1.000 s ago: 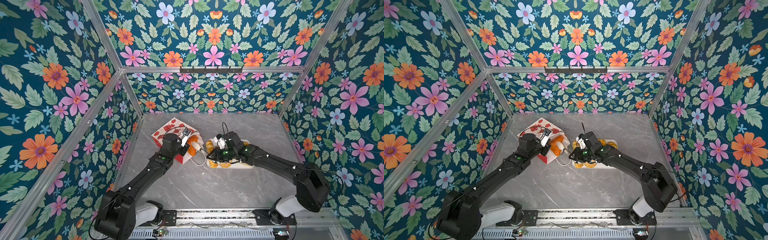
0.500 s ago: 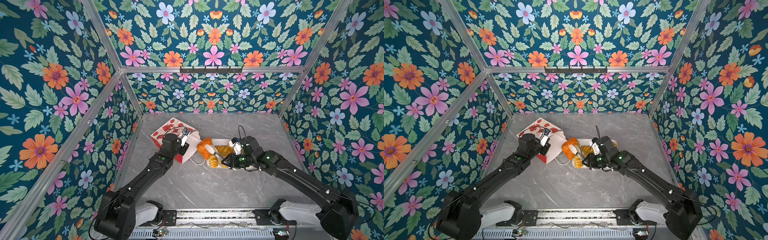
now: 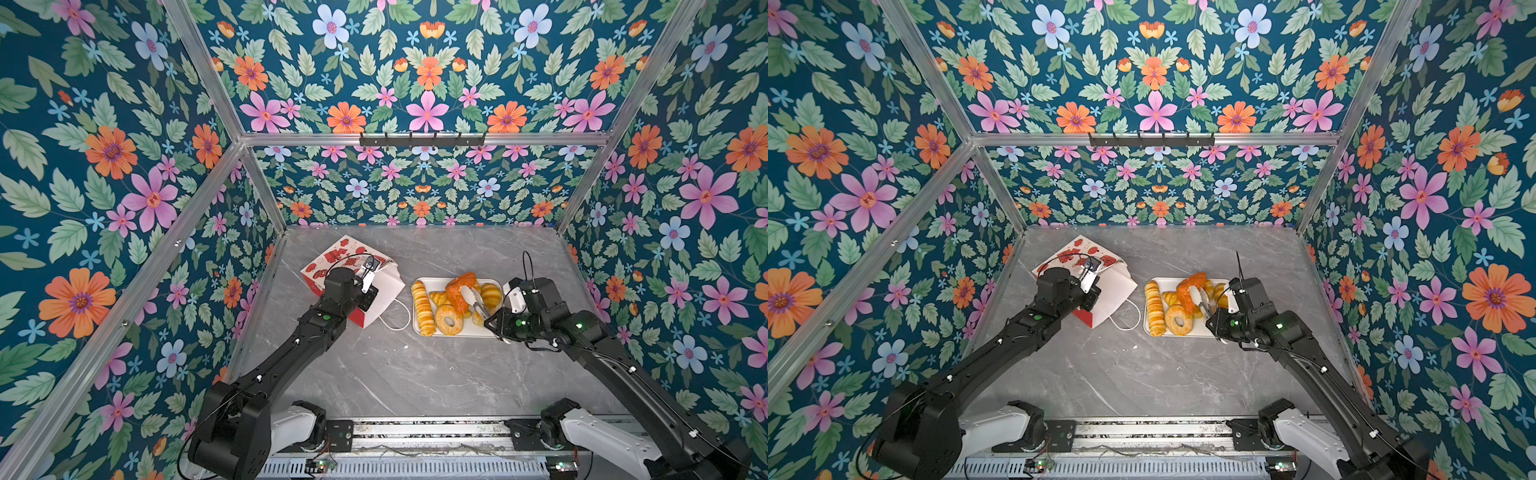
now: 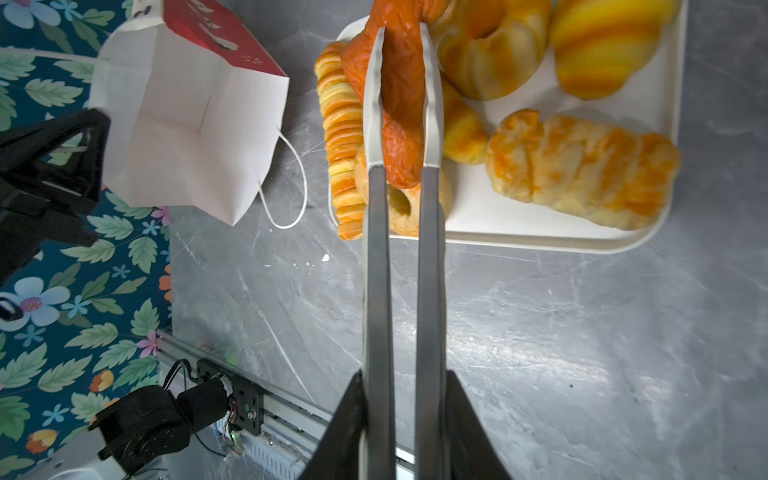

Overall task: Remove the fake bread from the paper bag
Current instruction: 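Lower the orange pastry onto the tray and open the right tongs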

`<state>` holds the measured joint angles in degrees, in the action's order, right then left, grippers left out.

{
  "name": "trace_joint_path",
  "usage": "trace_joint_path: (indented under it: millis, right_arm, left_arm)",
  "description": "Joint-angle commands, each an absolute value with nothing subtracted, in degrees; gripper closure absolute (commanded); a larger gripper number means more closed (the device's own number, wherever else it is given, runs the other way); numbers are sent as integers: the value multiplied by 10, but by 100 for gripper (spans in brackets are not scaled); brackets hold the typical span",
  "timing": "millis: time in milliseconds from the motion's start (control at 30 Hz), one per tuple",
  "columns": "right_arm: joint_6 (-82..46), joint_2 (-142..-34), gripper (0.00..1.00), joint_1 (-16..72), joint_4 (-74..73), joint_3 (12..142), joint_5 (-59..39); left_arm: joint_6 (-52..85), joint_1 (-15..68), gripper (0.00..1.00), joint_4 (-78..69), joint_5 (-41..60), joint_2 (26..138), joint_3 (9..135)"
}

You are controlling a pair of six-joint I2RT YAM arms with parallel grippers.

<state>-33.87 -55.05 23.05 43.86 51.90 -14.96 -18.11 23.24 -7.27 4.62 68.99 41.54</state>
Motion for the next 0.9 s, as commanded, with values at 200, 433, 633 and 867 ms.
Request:
trace_joint_path:
  millis: [200,433,633,867]
  right_arm:
    - [-321,-540,92,199,441,492,-138]
    - [-327,-542,76,199,434,478,-132]
    - [-335,-514,65,199,445,482,-122]
    - [-336,-501,60,199,458,482,-116]
  left_arm:
    - [-178,231,100,-86,49,687,413]
    - [-176,232,100,-86,52,686,411]
    - [-177,232,100,-86,51,684,412]
    - [-176,232,100,-87,54,686,415]
